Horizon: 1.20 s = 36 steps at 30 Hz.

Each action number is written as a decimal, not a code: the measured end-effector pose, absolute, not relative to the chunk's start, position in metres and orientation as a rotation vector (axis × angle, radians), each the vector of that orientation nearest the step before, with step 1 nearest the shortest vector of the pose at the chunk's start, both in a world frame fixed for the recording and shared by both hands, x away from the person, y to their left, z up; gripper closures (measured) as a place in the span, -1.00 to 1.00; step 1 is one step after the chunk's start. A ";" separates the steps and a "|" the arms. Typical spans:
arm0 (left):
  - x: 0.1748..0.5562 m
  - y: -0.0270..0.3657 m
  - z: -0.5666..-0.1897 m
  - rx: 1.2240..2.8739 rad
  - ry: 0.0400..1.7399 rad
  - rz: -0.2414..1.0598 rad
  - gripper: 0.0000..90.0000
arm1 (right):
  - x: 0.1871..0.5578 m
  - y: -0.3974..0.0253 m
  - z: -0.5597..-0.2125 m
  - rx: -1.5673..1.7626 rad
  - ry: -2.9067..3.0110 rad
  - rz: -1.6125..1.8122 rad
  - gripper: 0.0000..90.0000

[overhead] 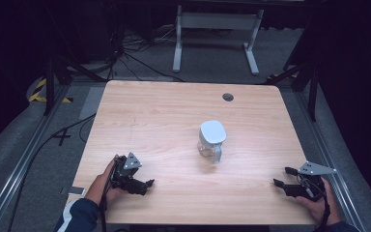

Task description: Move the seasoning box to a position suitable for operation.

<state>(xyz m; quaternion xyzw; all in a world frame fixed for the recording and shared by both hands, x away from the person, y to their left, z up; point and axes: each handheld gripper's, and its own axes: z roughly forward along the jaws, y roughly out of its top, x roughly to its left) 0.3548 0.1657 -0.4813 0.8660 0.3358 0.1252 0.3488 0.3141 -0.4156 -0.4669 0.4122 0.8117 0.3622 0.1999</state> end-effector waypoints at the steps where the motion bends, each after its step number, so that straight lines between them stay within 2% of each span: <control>1: 0.355 0.166 -0.481 2.246 0.872 0.324 -1.00 | 0.314 -0.416 -0.467 1.152 2.267 1.014 -0.39; 18: 0.356 0.166 -0.481 2.249 0.864 0.321 -1.00 | 0.315 -0.416 -0.467 1.157 2.268 1.008 -0.38; 28: 0.359 0.169 -0.481 2.265 0.795 0.304 -0.99 | 0.319 -0.420 -0.464 1.135 2.308 0.990 -0.29; 36: 0.359 0.169 -0.481 2.267 0.792 0.298 -0.99 | 0.330 -0.410 -0.445 1.118 2.322 0.954 -0.16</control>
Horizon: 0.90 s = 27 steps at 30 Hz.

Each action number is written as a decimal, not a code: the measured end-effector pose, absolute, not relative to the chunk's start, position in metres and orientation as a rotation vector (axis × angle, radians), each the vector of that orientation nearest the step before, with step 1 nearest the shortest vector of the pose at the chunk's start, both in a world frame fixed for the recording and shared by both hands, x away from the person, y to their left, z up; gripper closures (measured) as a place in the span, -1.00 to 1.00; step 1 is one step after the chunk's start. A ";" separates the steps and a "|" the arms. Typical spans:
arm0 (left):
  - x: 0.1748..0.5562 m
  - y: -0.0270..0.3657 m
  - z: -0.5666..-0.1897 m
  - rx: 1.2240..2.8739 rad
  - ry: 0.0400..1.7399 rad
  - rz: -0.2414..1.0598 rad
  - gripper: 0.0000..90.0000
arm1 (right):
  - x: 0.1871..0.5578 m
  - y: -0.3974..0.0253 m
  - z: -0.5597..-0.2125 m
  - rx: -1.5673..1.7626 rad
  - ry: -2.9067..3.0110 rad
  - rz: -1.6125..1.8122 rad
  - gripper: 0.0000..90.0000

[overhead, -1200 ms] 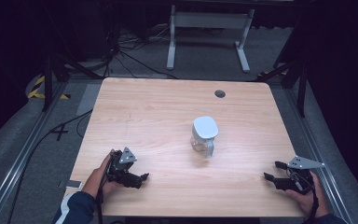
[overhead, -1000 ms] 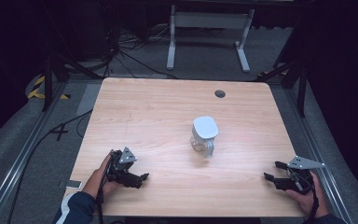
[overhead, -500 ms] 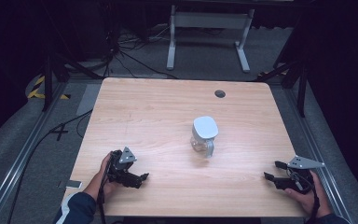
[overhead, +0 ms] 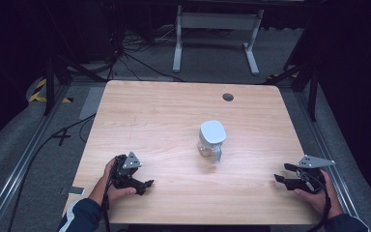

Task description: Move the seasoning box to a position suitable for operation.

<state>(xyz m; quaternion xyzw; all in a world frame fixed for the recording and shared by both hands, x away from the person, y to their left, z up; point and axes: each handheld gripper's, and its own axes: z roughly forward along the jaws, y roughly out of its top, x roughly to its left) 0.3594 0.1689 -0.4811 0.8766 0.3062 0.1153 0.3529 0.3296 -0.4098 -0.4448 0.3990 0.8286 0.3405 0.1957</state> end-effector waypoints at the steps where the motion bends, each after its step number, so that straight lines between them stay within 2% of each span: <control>1: 0.359 0.169 -0.481 2.267 0.792 0.298 -0.99 | 0.331 -0.407 -0.441 1.107 2.317 0.961 -0.15; 10: 0.359 0.169 -0.481 2.268 0.791 0.298 -0.99 | 0.356 -0.370 -0.402 0.992 2.297 1.076 0.00; 15: 0.360 0.169 -0.481 2.269 0.789 0.298 -0.99 | 0.364 -0.351 -0.389 0.931 2.291 1.138 0.20; 22: 0.360 0.169 -0.481 2.269 0.789 0.297 -0.99 | 0.380 -0.313 -0.370 0.806 2.294 1.245 0.78; 27: 0.360 0.169 -0.481 2.269 0.789 0.298 -0.99 | 0.388 -0.289 -0.365 0.744 2.302 1.275 0.87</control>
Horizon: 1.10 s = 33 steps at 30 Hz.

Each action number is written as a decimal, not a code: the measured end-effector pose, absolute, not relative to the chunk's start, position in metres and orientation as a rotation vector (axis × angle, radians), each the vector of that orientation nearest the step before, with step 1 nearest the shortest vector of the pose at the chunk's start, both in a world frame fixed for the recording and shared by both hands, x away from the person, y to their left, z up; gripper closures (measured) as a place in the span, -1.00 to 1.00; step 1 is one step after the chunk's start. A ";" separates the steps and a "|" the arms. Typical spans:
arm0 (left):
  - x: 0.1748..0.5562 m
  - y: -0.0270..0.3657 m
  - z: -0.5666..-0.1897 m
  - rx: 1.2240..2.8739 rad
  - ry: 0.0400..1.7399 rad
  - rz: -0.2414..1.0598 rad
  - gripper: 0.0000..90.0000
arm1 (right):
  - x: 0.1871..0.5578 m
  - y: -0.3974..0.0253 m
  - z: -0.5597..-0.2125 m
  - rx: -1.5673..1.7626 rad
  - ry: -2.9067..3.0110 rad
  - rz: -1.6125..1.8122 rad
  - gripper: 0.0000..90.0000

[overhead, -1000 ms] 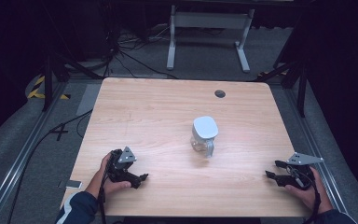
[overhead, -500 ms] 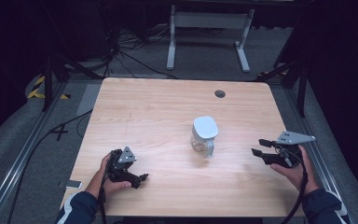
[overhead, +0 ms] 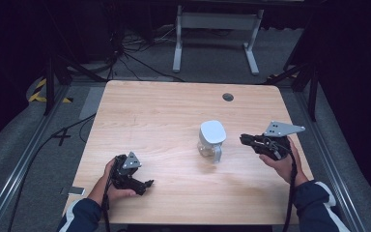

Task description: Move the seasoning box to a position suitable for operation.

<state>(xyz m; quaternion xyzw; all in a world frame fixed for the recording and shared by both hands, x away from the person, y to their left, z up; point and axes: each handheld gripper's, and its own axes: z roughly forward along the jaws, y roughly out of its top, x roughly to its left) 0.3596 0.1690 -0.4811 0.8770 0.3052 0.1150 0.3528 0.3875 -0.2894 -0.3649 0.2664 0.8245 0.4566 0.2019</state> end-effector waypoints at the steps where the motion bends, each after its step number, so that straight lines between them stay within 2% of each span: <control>1: 0.360 0.169 -0.481 2.269 0.790 0.297 -0.99 | 0.389 -0.283 -0.364 0.733 2.306 1.286 0.89; 6: 0.360 0.169 -0.481 2.268 0.790 0.298 -0.99 | 0.395 -0.262 -0.364 0.686 2.309 1.318 0.97; 17: 0.359 0.169 -0.481 2.268 0.790 0.297 -0.99 | 0.402 -0.232 -0.370 0.608 2.335 1.329 0.99; 33: 0.359 0.169 -0.481 2.267 0.792 0.298 -0.99 | 0.402 -0.231 -0.375 0.606 2.354 1.339 1.00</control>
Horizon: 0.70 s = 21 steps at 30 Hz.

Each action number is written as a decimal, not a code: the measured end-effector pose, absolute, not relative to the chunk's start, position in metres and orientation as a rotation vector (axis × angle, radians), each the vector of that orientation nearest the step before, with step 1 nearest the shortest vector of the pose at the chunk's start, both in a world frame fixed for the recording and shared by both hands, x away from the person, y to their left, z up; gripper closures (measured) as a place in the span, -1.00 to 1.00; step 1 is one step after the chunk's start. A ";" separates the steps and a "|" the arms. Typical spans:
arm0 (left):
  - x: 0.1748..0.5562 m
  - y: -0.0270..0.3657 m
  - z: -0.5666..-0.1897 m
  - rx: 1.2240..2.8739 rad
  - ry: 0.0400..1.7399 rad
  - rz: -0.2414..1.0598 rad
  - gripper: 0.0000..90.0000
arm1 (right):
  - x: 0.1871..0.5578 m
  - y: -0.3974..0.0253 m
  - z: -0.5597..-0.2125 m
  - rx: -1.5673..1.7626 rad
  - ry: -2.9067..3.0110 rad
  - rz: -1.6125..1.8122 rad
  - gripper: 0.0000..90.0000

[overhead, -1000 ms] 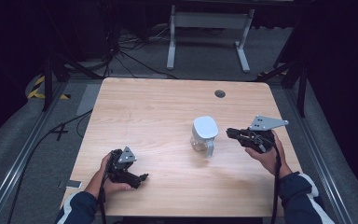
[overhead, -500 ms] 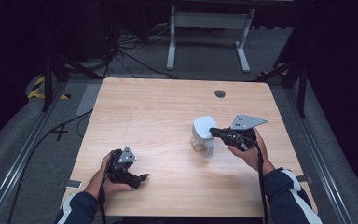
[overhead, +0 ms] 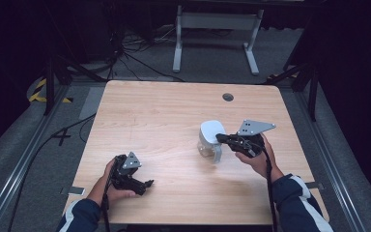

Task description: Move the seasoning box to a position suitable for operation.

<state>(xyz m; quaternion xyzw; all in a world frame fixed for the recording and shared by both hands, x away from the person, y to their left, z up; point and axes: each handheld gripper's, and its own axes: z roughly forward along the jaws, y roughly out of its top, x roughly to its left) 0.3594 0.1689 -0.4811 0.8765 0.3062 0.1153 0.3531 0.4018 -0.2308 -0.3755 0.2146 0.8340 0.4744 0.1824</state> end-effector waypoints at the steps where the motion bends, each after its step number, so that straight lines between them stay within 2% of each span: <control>1: 0.359 0.169 -0.481 2.268 0.791 0.297 -0.99 | 0.401 -0.231 -0.375 0.609 2.357 1.339 1.00; 3: 0.360 0.170 -0.480 2.268 0.777 0.300 -0.94 | 0.401 -0.231 -0.376 0.602 2.355 1.341 1.00; 7: 0.370 0.173 -0.474 2.238 0.832 0.316 -0.45 | 0.400 -0.232 -0.375 0.601 2.360 1.343 1.00; 9: 0.375 0.173 -0.469 2.213 0.830 0.377 -0.39 | 0.400 -0.232 -0.375 0.601 2.360 1.341 1.00; 10: 0.376 0.172 -0.466 2.174 0.846 0.359 -0.25 | 0.400 -0.232 -0.375 0.599 2.360 1.339 1.00; 12: 0.381 0.170 -0.456 2.120 0.837 0.382 -0.19 | 0.399 -0.232 -0.375 0.596 2.359 1.329 1.00; 16: 0.393 0.154 -0.439 2.071 0.793 0.380 0.05 | 0.398 -0.232 -0.375 0.594 2.360 1.336 1.00; 21: 0.406 0.123 -0.424 2.062 0.720 0.376 0.29 | 0.397 -0.232 -0.375 0.588 2.360 1.328 1.00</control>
